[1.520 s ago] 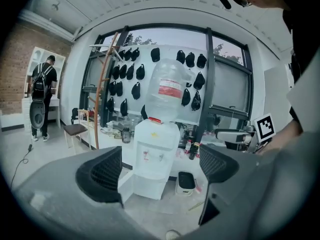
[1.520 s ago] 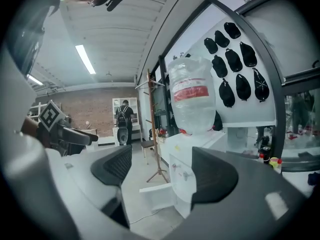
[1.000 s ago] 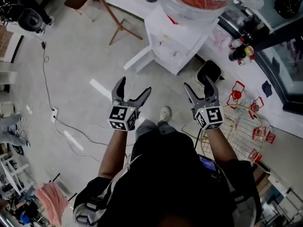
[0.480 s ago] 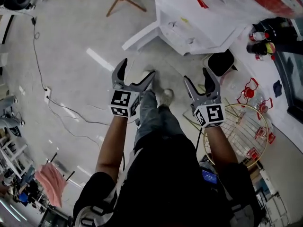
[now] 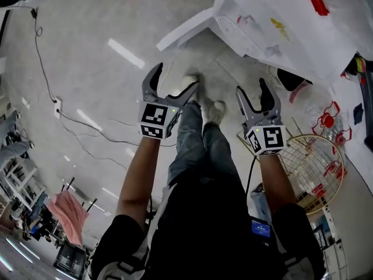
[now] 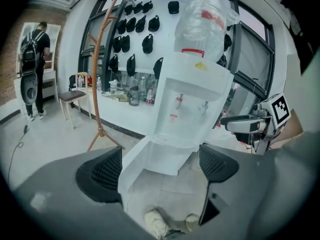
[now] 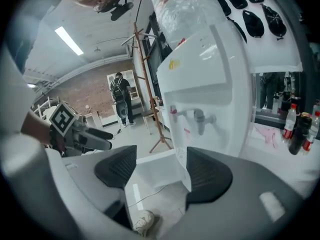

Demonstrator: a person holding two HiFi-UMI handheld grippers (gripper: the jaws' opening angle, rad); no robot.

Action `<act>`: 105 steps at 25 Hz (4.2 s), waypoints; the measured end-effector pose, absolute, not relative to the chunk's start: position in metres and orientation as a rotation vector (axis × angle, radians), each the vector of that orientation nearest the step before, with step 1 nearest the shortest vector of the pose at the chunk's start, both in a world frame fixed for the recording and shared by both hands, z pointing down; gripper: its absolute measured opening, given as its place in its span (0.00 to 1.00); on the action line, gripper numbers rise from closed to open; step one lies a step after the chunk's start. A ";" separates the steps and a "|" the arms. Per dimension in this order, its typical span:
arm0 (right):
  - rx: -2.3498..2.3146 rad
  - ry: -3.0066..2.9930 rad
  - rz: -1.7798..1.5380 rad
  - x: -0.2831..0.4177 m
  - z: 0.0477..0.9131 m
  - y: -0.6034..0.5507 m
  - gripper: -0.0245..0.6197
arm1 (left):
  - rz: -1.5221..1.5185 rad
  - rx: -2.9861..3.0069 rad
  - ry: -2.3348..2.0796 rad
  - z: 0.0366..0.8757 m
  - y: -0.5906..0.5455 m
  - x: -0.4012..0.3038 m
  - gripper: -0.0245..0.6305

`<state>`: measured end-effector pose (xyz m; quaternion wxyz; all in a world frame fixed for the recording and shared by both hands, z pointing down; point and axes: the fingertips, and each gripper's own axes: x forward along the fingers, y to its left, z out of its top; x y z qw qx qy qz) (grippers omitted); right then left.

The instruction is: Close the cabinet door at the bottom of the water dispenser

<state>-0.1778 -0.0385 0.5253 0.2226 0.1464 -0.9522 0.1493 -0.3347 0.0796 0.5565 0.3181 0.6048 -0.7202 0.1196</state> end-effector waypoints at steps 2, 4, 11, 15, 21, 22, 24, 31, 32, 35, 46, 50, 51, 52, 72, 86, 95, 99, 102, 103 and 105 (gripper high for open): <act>0.388 -2.609 0.425 -0.188 0.544 -0.031 0.52 | 0.315 1.574 -1.876 0.578 0.086 -0.341 0.77; 0.364 -2.589 0.436 -0.198 0.560 -0.023 0.52 | 0.305 1.549 -1.860 0.600 0.091 -0.351 0.77; 0.326 -2.547 0.472 -0.227 0.603 -0.009 0.51 | 0.347 1.490 -1.817 0.671 0.103 -0.382 0.77; 0.314 -2.514 0.482 -0.235 0.623 -0.008 0.51 | 0.371 1.487 -1.789 0.699 0.102 -0.393 0.77; 0.280 -2.489 0.458 -0.251 0.641 0.002 0.50 | 0.512 1.537 -1.713 0.744 0.103 -0.421 0.77; 0.277 -2.489 0.460 -0.254 0.643 0.003 0.50 | 0.528 1.541 -1.703 0.749 0.102 -0.425 0.77; 0.265 -2.479 0.463 -0.259 0.648 0.006 0.50 | 0.539 1.543 -1.689 0.758 0.102 -0.430 0.77; 0.178 -2.458 0.441 -0.285 0.664 0.023 0.49 | 0.538 1.542 -1.630 0.793 0.094 -0.442 0.77; 0.176 -2.455 0.442 -0.287 0.664 0.022 0.49 | 0.534 1.536 -1.628 0.796 0.093 -0.444 0.77; 0.181 -2.449 0.444 -0.283 0.665 0.018 0.49 | 0.524 1.528 -1.623 0.799 0.091 -0.443 0.77; 0.259 -2.452 0.423 -0.249 0.663 0.009 0.46 | 0.537 1.523 -1.599 0.800 0.094 -0.424 0.77; 0.284 -2.461 0.427 -0.238 0.658 0.015 0.45 | 0.481 1.511 -1.558 0.798 0.099 -0.402 0.78; 0.295 -2.463 0.433 -0.235 0.658 0.017 0.45 | 0.481 1.513 -1.554 0.799 0.100 -0.397 0.78; 0.307 -2.465 0.437 -0.231 0.657 0.018 0.45 | 0.482 1.514 -1.549 0.800 0.100 -0.391 0.78; 0.471 -2.498 0.485 -0.135 0.654 0.001 0.41 | 0.498 1.541 -1.467 0.793 0.093 -0.287 0.77; 0.723 -2.520 0.572 -0.058 0.645 -0.044 0.38 | 0.616 1.651 -1.381 0.782 0.057 -0.229 0.77; 0.749 -2.501 0.593 -0.026 0.650 -0.041 0.38 | 0.557 1.444 -1.579 0.794 0.056 -0.267 0.78; 0.755 -2.488 0.607 -0.021 0.659 -0.044 0.38 | 0.556 1.423 -1.536 0.805 0.066 -0.265 0.78; 0.754 -2.486 0.610 -0.024 0.661 -0.045 0.38 | 0.548 1.429 -1.498 0.809 0.068 -0.258 0.78; 0.750 -2.487 0.608 -0.025 0.661 -0.046 0.38 | 0.545 1.435 -1.489 0.809 0.067 -0.255 0.78; 0.740 -2.492 0.603 -0.029 0.660 -0.046 0.38 | 0.536 1.441 -1.483 0.809 0.064 -0.251 0.78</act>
